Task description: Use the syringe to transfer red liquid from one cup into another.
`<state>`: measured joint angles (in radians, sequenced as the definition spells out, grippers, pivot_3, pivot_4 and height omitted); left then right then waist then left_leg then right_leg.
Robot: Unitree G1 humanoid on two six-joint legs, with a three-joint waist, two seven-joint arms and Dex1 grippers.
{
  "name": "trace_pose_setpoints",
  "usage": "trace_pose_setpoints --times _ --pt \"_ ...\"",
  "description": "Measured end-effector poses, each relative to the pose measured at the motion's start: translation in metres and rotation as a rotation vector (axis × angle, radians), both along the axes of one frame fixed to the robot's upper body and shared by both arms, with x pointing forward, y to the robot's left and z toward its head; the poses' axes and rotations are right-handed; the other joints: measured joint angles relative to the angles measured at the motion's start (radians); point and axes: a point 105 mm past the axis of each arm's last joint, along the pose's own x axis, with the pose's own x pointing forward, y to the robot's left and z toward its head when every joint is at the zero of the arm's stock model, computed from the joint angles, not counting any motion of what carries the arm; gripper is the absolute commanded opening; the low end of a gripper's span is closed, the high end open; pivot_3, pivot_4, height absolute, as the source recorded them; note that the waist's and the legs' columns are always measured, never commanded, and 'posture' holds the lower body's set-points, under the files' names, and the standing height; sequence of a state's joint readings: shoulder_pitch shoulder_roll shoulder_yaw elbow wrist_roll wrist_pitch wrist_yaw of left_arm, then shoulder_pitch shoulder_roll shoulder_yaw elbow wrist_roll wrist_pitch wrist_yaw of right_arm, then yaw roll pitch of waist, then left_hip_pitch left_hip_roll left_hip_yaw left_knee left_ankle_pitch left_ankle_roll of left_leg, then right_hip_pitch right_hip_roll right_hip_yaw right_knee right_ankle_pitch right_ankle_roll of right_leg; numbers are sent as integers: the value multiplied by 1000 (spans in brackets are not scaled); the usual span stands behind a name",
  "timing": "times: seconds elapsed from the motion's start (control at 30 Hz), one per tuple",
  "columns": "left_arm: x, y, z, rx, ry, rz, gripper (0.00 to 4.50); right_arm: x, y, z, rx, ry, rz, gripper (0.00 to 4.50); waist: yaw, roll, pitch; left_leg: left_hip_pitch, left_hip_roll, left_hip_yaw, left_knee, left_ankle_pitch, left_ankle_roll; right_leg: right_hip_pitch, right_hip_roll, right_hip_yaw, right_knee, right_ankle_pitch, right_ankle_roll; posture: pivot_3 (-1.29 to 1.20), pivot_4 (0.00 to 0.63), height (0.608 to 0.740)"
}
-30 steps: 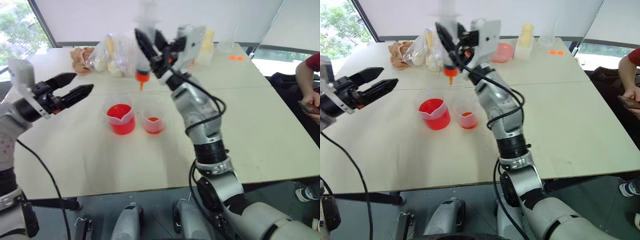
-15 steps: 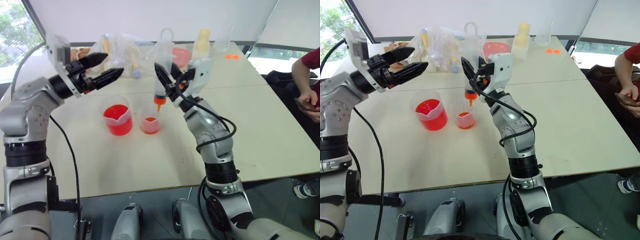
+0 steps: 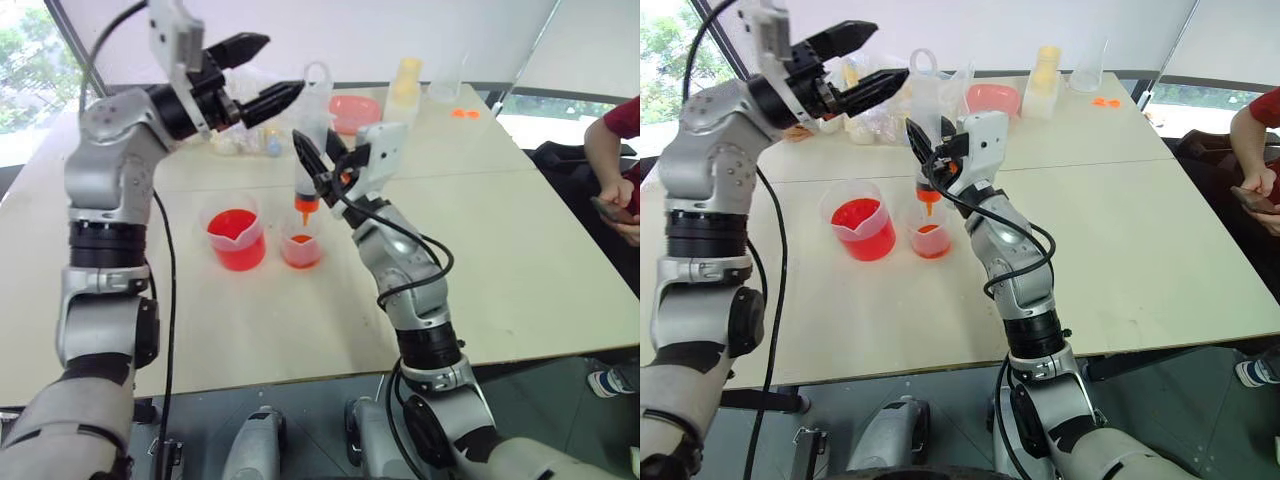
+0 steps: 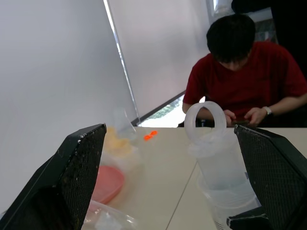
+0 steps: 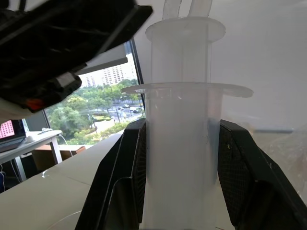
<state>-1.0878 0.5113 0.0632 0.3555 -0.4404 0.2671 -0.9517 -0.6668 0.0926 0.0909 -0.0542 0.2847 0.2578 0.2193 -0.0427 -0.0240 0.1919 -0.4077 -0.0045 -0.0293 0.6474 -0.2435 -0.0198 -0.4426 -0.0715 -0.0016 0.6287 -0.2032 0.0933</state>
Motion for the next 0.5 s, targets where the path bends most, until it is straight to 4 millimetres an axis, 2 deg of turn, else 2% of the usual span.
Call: trace_pose_setpoints --times 0.27,0.5 --pt "12 -8 6 3 -43 25 4485 1 0 -8 -22 4 -18 1521 1 0 0 0 0 0 0 0 0 0 0 0 0 0 0 0 150 740" --pt "20 -3 2 42 -63 74 4485 2 -1 -13 -36 14 -31 1521 1 0 0 0 0 0 0 0 0 0 0 0 0 0 0 0 150 740"
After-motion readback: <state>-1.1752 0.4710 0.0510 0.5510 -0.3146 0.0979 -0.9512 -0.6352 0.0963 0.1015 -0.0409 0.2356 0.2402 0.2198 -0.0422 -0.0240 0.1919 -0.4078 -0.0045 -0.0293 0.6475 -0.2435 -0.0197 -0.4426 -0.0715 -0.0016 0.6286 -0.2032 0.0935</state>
